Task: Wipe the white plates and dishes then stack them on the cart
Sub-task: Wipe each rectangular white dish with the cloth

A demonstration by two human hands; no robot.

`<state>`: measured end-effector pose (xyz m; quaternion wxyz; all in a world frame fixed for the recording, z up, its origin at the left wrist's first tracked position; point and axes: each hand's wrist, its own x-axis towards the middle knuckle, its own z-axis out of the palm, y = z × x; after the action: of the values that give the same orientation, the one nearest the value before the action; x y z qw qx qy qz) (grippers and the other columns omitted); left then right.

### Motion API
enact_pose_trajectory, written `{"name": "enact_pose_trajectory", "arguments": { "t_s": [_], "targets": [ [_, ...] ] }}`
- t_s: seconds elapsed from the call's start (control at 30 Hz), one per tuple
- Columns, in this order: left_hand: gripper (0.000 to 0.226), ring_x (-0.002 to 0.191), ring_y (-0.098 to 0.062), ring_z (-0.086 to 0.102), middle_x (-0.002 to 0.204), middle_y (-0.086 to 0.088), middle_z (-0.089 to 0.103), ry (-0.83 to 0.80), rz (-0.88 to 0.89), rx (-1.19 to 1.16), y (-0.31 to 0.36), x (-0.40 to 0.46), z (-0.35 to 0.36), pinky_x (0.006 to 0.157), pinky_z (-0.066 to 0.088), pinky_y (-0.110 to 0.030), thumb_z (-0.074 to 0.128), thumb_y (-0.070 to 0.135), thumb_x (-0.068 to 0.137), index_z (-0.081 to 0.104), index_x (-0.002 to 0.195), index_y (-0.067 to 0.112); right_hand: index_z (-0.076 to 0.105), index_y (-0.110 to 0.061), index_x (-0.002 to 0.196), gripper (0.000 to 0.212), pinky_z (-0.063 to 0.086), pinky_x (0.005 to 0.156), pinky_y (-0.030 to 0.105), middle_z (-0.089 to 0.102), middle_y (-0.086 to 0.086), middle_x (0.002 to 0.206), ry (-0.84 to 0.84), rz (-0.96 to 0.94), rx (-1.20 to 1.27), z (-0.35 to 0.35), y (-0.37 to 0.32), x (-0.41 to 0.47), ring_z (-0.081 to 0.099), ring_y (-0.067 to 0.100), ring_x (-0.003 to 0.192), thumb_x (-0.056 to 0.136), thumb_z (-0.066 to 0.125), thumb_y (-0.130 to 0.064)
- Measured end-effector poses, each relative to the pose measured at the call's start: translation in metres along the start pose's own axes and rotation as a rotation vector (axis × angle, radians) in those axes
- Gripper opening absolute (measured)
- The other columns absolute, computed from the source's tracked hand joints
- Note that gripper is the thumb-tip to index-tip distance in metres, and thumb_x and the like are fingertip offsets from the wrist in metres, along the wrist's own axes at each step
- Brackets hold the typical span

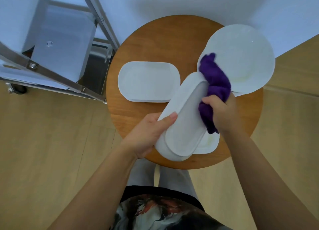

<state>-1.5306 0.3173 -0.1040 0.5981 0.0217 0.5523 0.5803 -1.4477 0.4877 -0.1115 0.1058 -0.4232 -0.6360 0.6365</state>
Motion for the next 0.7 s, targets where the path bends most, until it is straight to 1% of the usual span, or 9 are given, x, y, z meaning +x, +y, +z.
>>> {"name": "enact_pose_trajectory", "arguments": {
  "t_s": [0.07,0.1,0.13,0.2,0.3,0.47,0.57,0.63,0.7],
  "targets": [
    [0.037,0.094,-0.019,0.069,0.099,-0.006,0.074,0.046,0.064,0.032,0.002,-0.001,0.01,0.078,0.056,-0.027,0.058,0.045,0.075,0.072,0.095,0.017,0.053,-0.017,0.118,0.054,0.049,0.084,0.033,0.058,0.002,0.114,-0.021,-0.077,-0.113,0.013,-0.008,-0.001,0.056,0.015,0.102,0.064,0.055,-0.024],
    [0.04,0.097,-0.022,0.069,0.1,-0.009,0.073,0.07,0.088,0.045,0.002,-0.001,0.014,0.084,0.056,-0.032,0.057,0.046,0.076,0.072,0.097,0.015,0.046,-0.022,0.132,0.068,0.044,0.098,0.041,0.052,0.0,0.13,-0.043,-0.137,-0.158,0.019,-0.011,-0.003,0.049,0.018,0.118,0.065,0.055,-0.022],
    [0.042,0.1,-0.027,0.067,0.101,-0.012,0.072,0.094,0.106,0.053,0.003,-0.001,0.017,0.089,0.054,-0.037,0.056,0.046,0.077,0.071,0.098,0.013,0.038,-0.028,0.138,0.075,0.034,0.107,0.05,0.043,-0.007,0.14,-0.088,-0.212,-0.202,0.025,-0.014,-0.007,0.04,0.019,0.13,0.065,0.053,-0.019],
    [0.042,0.1,-0.029,0.066,0.1,-0.014,0.072,0.128,0.14,0.043,0.003,0.0,0.02,0.09,0.052,-0.04,0.052,0.046,0.08,0.071,0.098,0.013,0.034,-0.035,0.135,0.076,0.014,0.114,0.055,0.032,-0.022,0.142,-0.19,-0.329,-0.243,0.037,-0.014,-0.018,0.022,0.013,0.141,0.064,0.051,-0.015],
    [0.039,0.09,-0.021,0.068,0.091,-0.01,0.073,0.183,0.188,-0.001,0.001,0.001,0.017,0.078,0.054,-0.029,0.045,0.047,0.083,0.071,0.092,0.019,0.036,-0.037,0.129,0.072,0.003,0.116,0.05,0.034,-0.025,0.138,-0.256,-0.355,-0.165,0.052,-0.007,-0.041,0.017,0.003,0.141,0.062,0.05,-0.013],
    [0.037,0.082,-0.011,0.071,0.085,0.003,0.075,0.36,0.219,-0.123,-0.01,-0.002,0.024,0.063,0.055,-0.019,0.037,0.043,0.096,0.07,0.085,0.031,0.024,-0.046,0.133,0.079,0.005,0.118,0.045,0.025,-0.033,0.14,-0.294,-0.199,-0.094,0.068,-0.001,-0.06,0.014,-0.003,0.14,0.064,0.052,-0.019],
    [0.04,0.063,0.003,0.067,0.066,0.018,0.07,0.465,0.146,-0.129,-0.007,0.002,0.019,0.051,0.051,-0.016,0.029,0.05,0.098,0.062,0.084,0.031,0.026,-0.036,0.142,0.085,0.009,0.118,0.046,0.029,-0.019,0.15,-0.308,-0.117,-0.086,0.076,0.01,-0.077,0.018,0.001,0.141,0.062,0.053,-0.026],
    [0.043,0.061,0.002,0.066,0.061,0.02,0.068,0.531,0.109,-0.102,-0.005,0.007,0.013,0.048,0.05,-0.014,0.027,0.055,0.096,0.06,0.082,0.032,0.023,-0.041,0.139,0.082,0.005,0.118,0.047,0.022,-0.034,0.146,-0.314,-0.169,-0.111,0.077,0.021,-0.09,0.011,-0.01,0.138,0.063,0.052,-0.028],
    [0.043,0.076,-0.01,0.07,0.076,0.01,0.073,0.522,0.064,-0.137,-0.002,0.012,0.013,0.059,0.055,-0.023,0.03,0.058,0.094,0.062,0.089,0.03,0.02,-0.051,0.132,0.078,0.001,0.117,0.05,0.013,-0.054,0.135,-0.271,-0.198,-0.119,0.073,0.03,-0.093,0.003,-0.023,0.131,0.066,0.053,-0.026]
  ]
}}
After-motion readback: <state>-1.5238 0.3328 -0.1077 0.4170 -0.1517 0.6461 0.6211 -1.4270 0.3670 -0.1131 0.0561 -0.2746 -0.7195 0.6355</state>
